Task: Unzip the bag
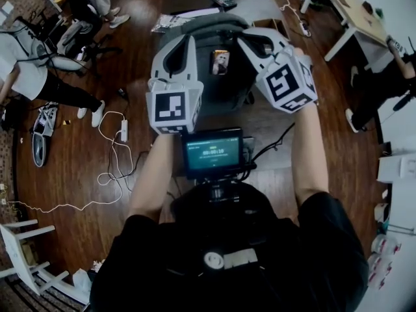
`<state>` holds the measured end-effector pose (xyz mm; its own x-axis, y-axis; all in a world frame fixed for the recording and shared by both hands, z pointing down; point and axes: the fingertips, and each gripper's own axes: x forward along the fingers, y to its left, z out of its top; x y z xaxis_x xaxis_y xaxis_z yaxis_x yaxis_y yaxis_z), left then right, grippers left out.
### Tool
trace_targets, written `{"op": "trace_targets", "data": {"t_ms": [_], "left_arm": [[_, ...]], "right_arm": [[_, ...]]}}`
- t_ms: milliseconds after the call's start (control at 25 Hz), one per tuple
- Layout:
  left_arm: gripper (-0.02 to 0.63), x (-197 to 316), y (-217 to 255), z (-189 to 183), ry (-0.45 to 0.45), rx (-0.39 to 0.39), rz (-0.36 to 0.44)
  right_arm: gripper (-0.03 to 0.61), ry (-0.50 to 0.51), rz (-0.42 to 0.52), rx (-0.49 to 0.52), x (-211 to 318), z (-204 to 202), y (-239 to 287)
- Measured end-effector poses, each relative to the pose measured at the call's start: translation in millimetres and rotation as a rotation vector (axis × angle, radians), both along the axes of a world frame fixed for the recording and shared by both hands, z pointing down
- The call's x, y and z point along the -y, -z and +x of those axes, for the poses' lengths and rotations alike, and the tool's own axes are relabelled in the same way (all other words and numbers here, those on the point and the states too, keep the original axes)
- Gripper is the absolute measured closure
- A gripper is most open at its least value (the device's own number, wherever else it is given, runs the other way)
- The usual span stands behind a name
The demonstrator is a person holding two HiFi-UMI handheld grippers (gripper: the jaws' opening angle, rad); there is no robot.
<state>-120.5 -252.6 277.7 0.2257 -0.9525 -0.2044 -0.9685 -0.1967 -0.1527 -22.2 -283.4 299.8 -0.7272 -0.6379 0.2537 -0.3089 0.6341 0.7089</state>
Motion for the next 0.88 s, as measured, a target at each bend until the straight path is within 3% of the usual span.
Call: {"op": "trace_targets", "data": {"t_ms": [320, 440, 560, 880], "left_arm": [[0.618, -1, 6, 2, -0.007, 0.006, 0.015], [0.618, 0, 8, 3, -0.011, 0.006, 0.014], [0.618, 0, 8, 4, -0.014, 0.001, 0.017], [0.618, 1, 8, 6, -0.024, -0.008, 0.017]], "right_arm": [[0.486, 0.079, -0.012, 0.017, 4, -11, -3], [0.488, 0.085, -0.098, 0.039, 12, -15, -6], [0.531, 0.100, -0.172, 0.064, 14, -17, -7], [0.549, 0.107, 0.010, -0.086, -13, -23, 10]]}}
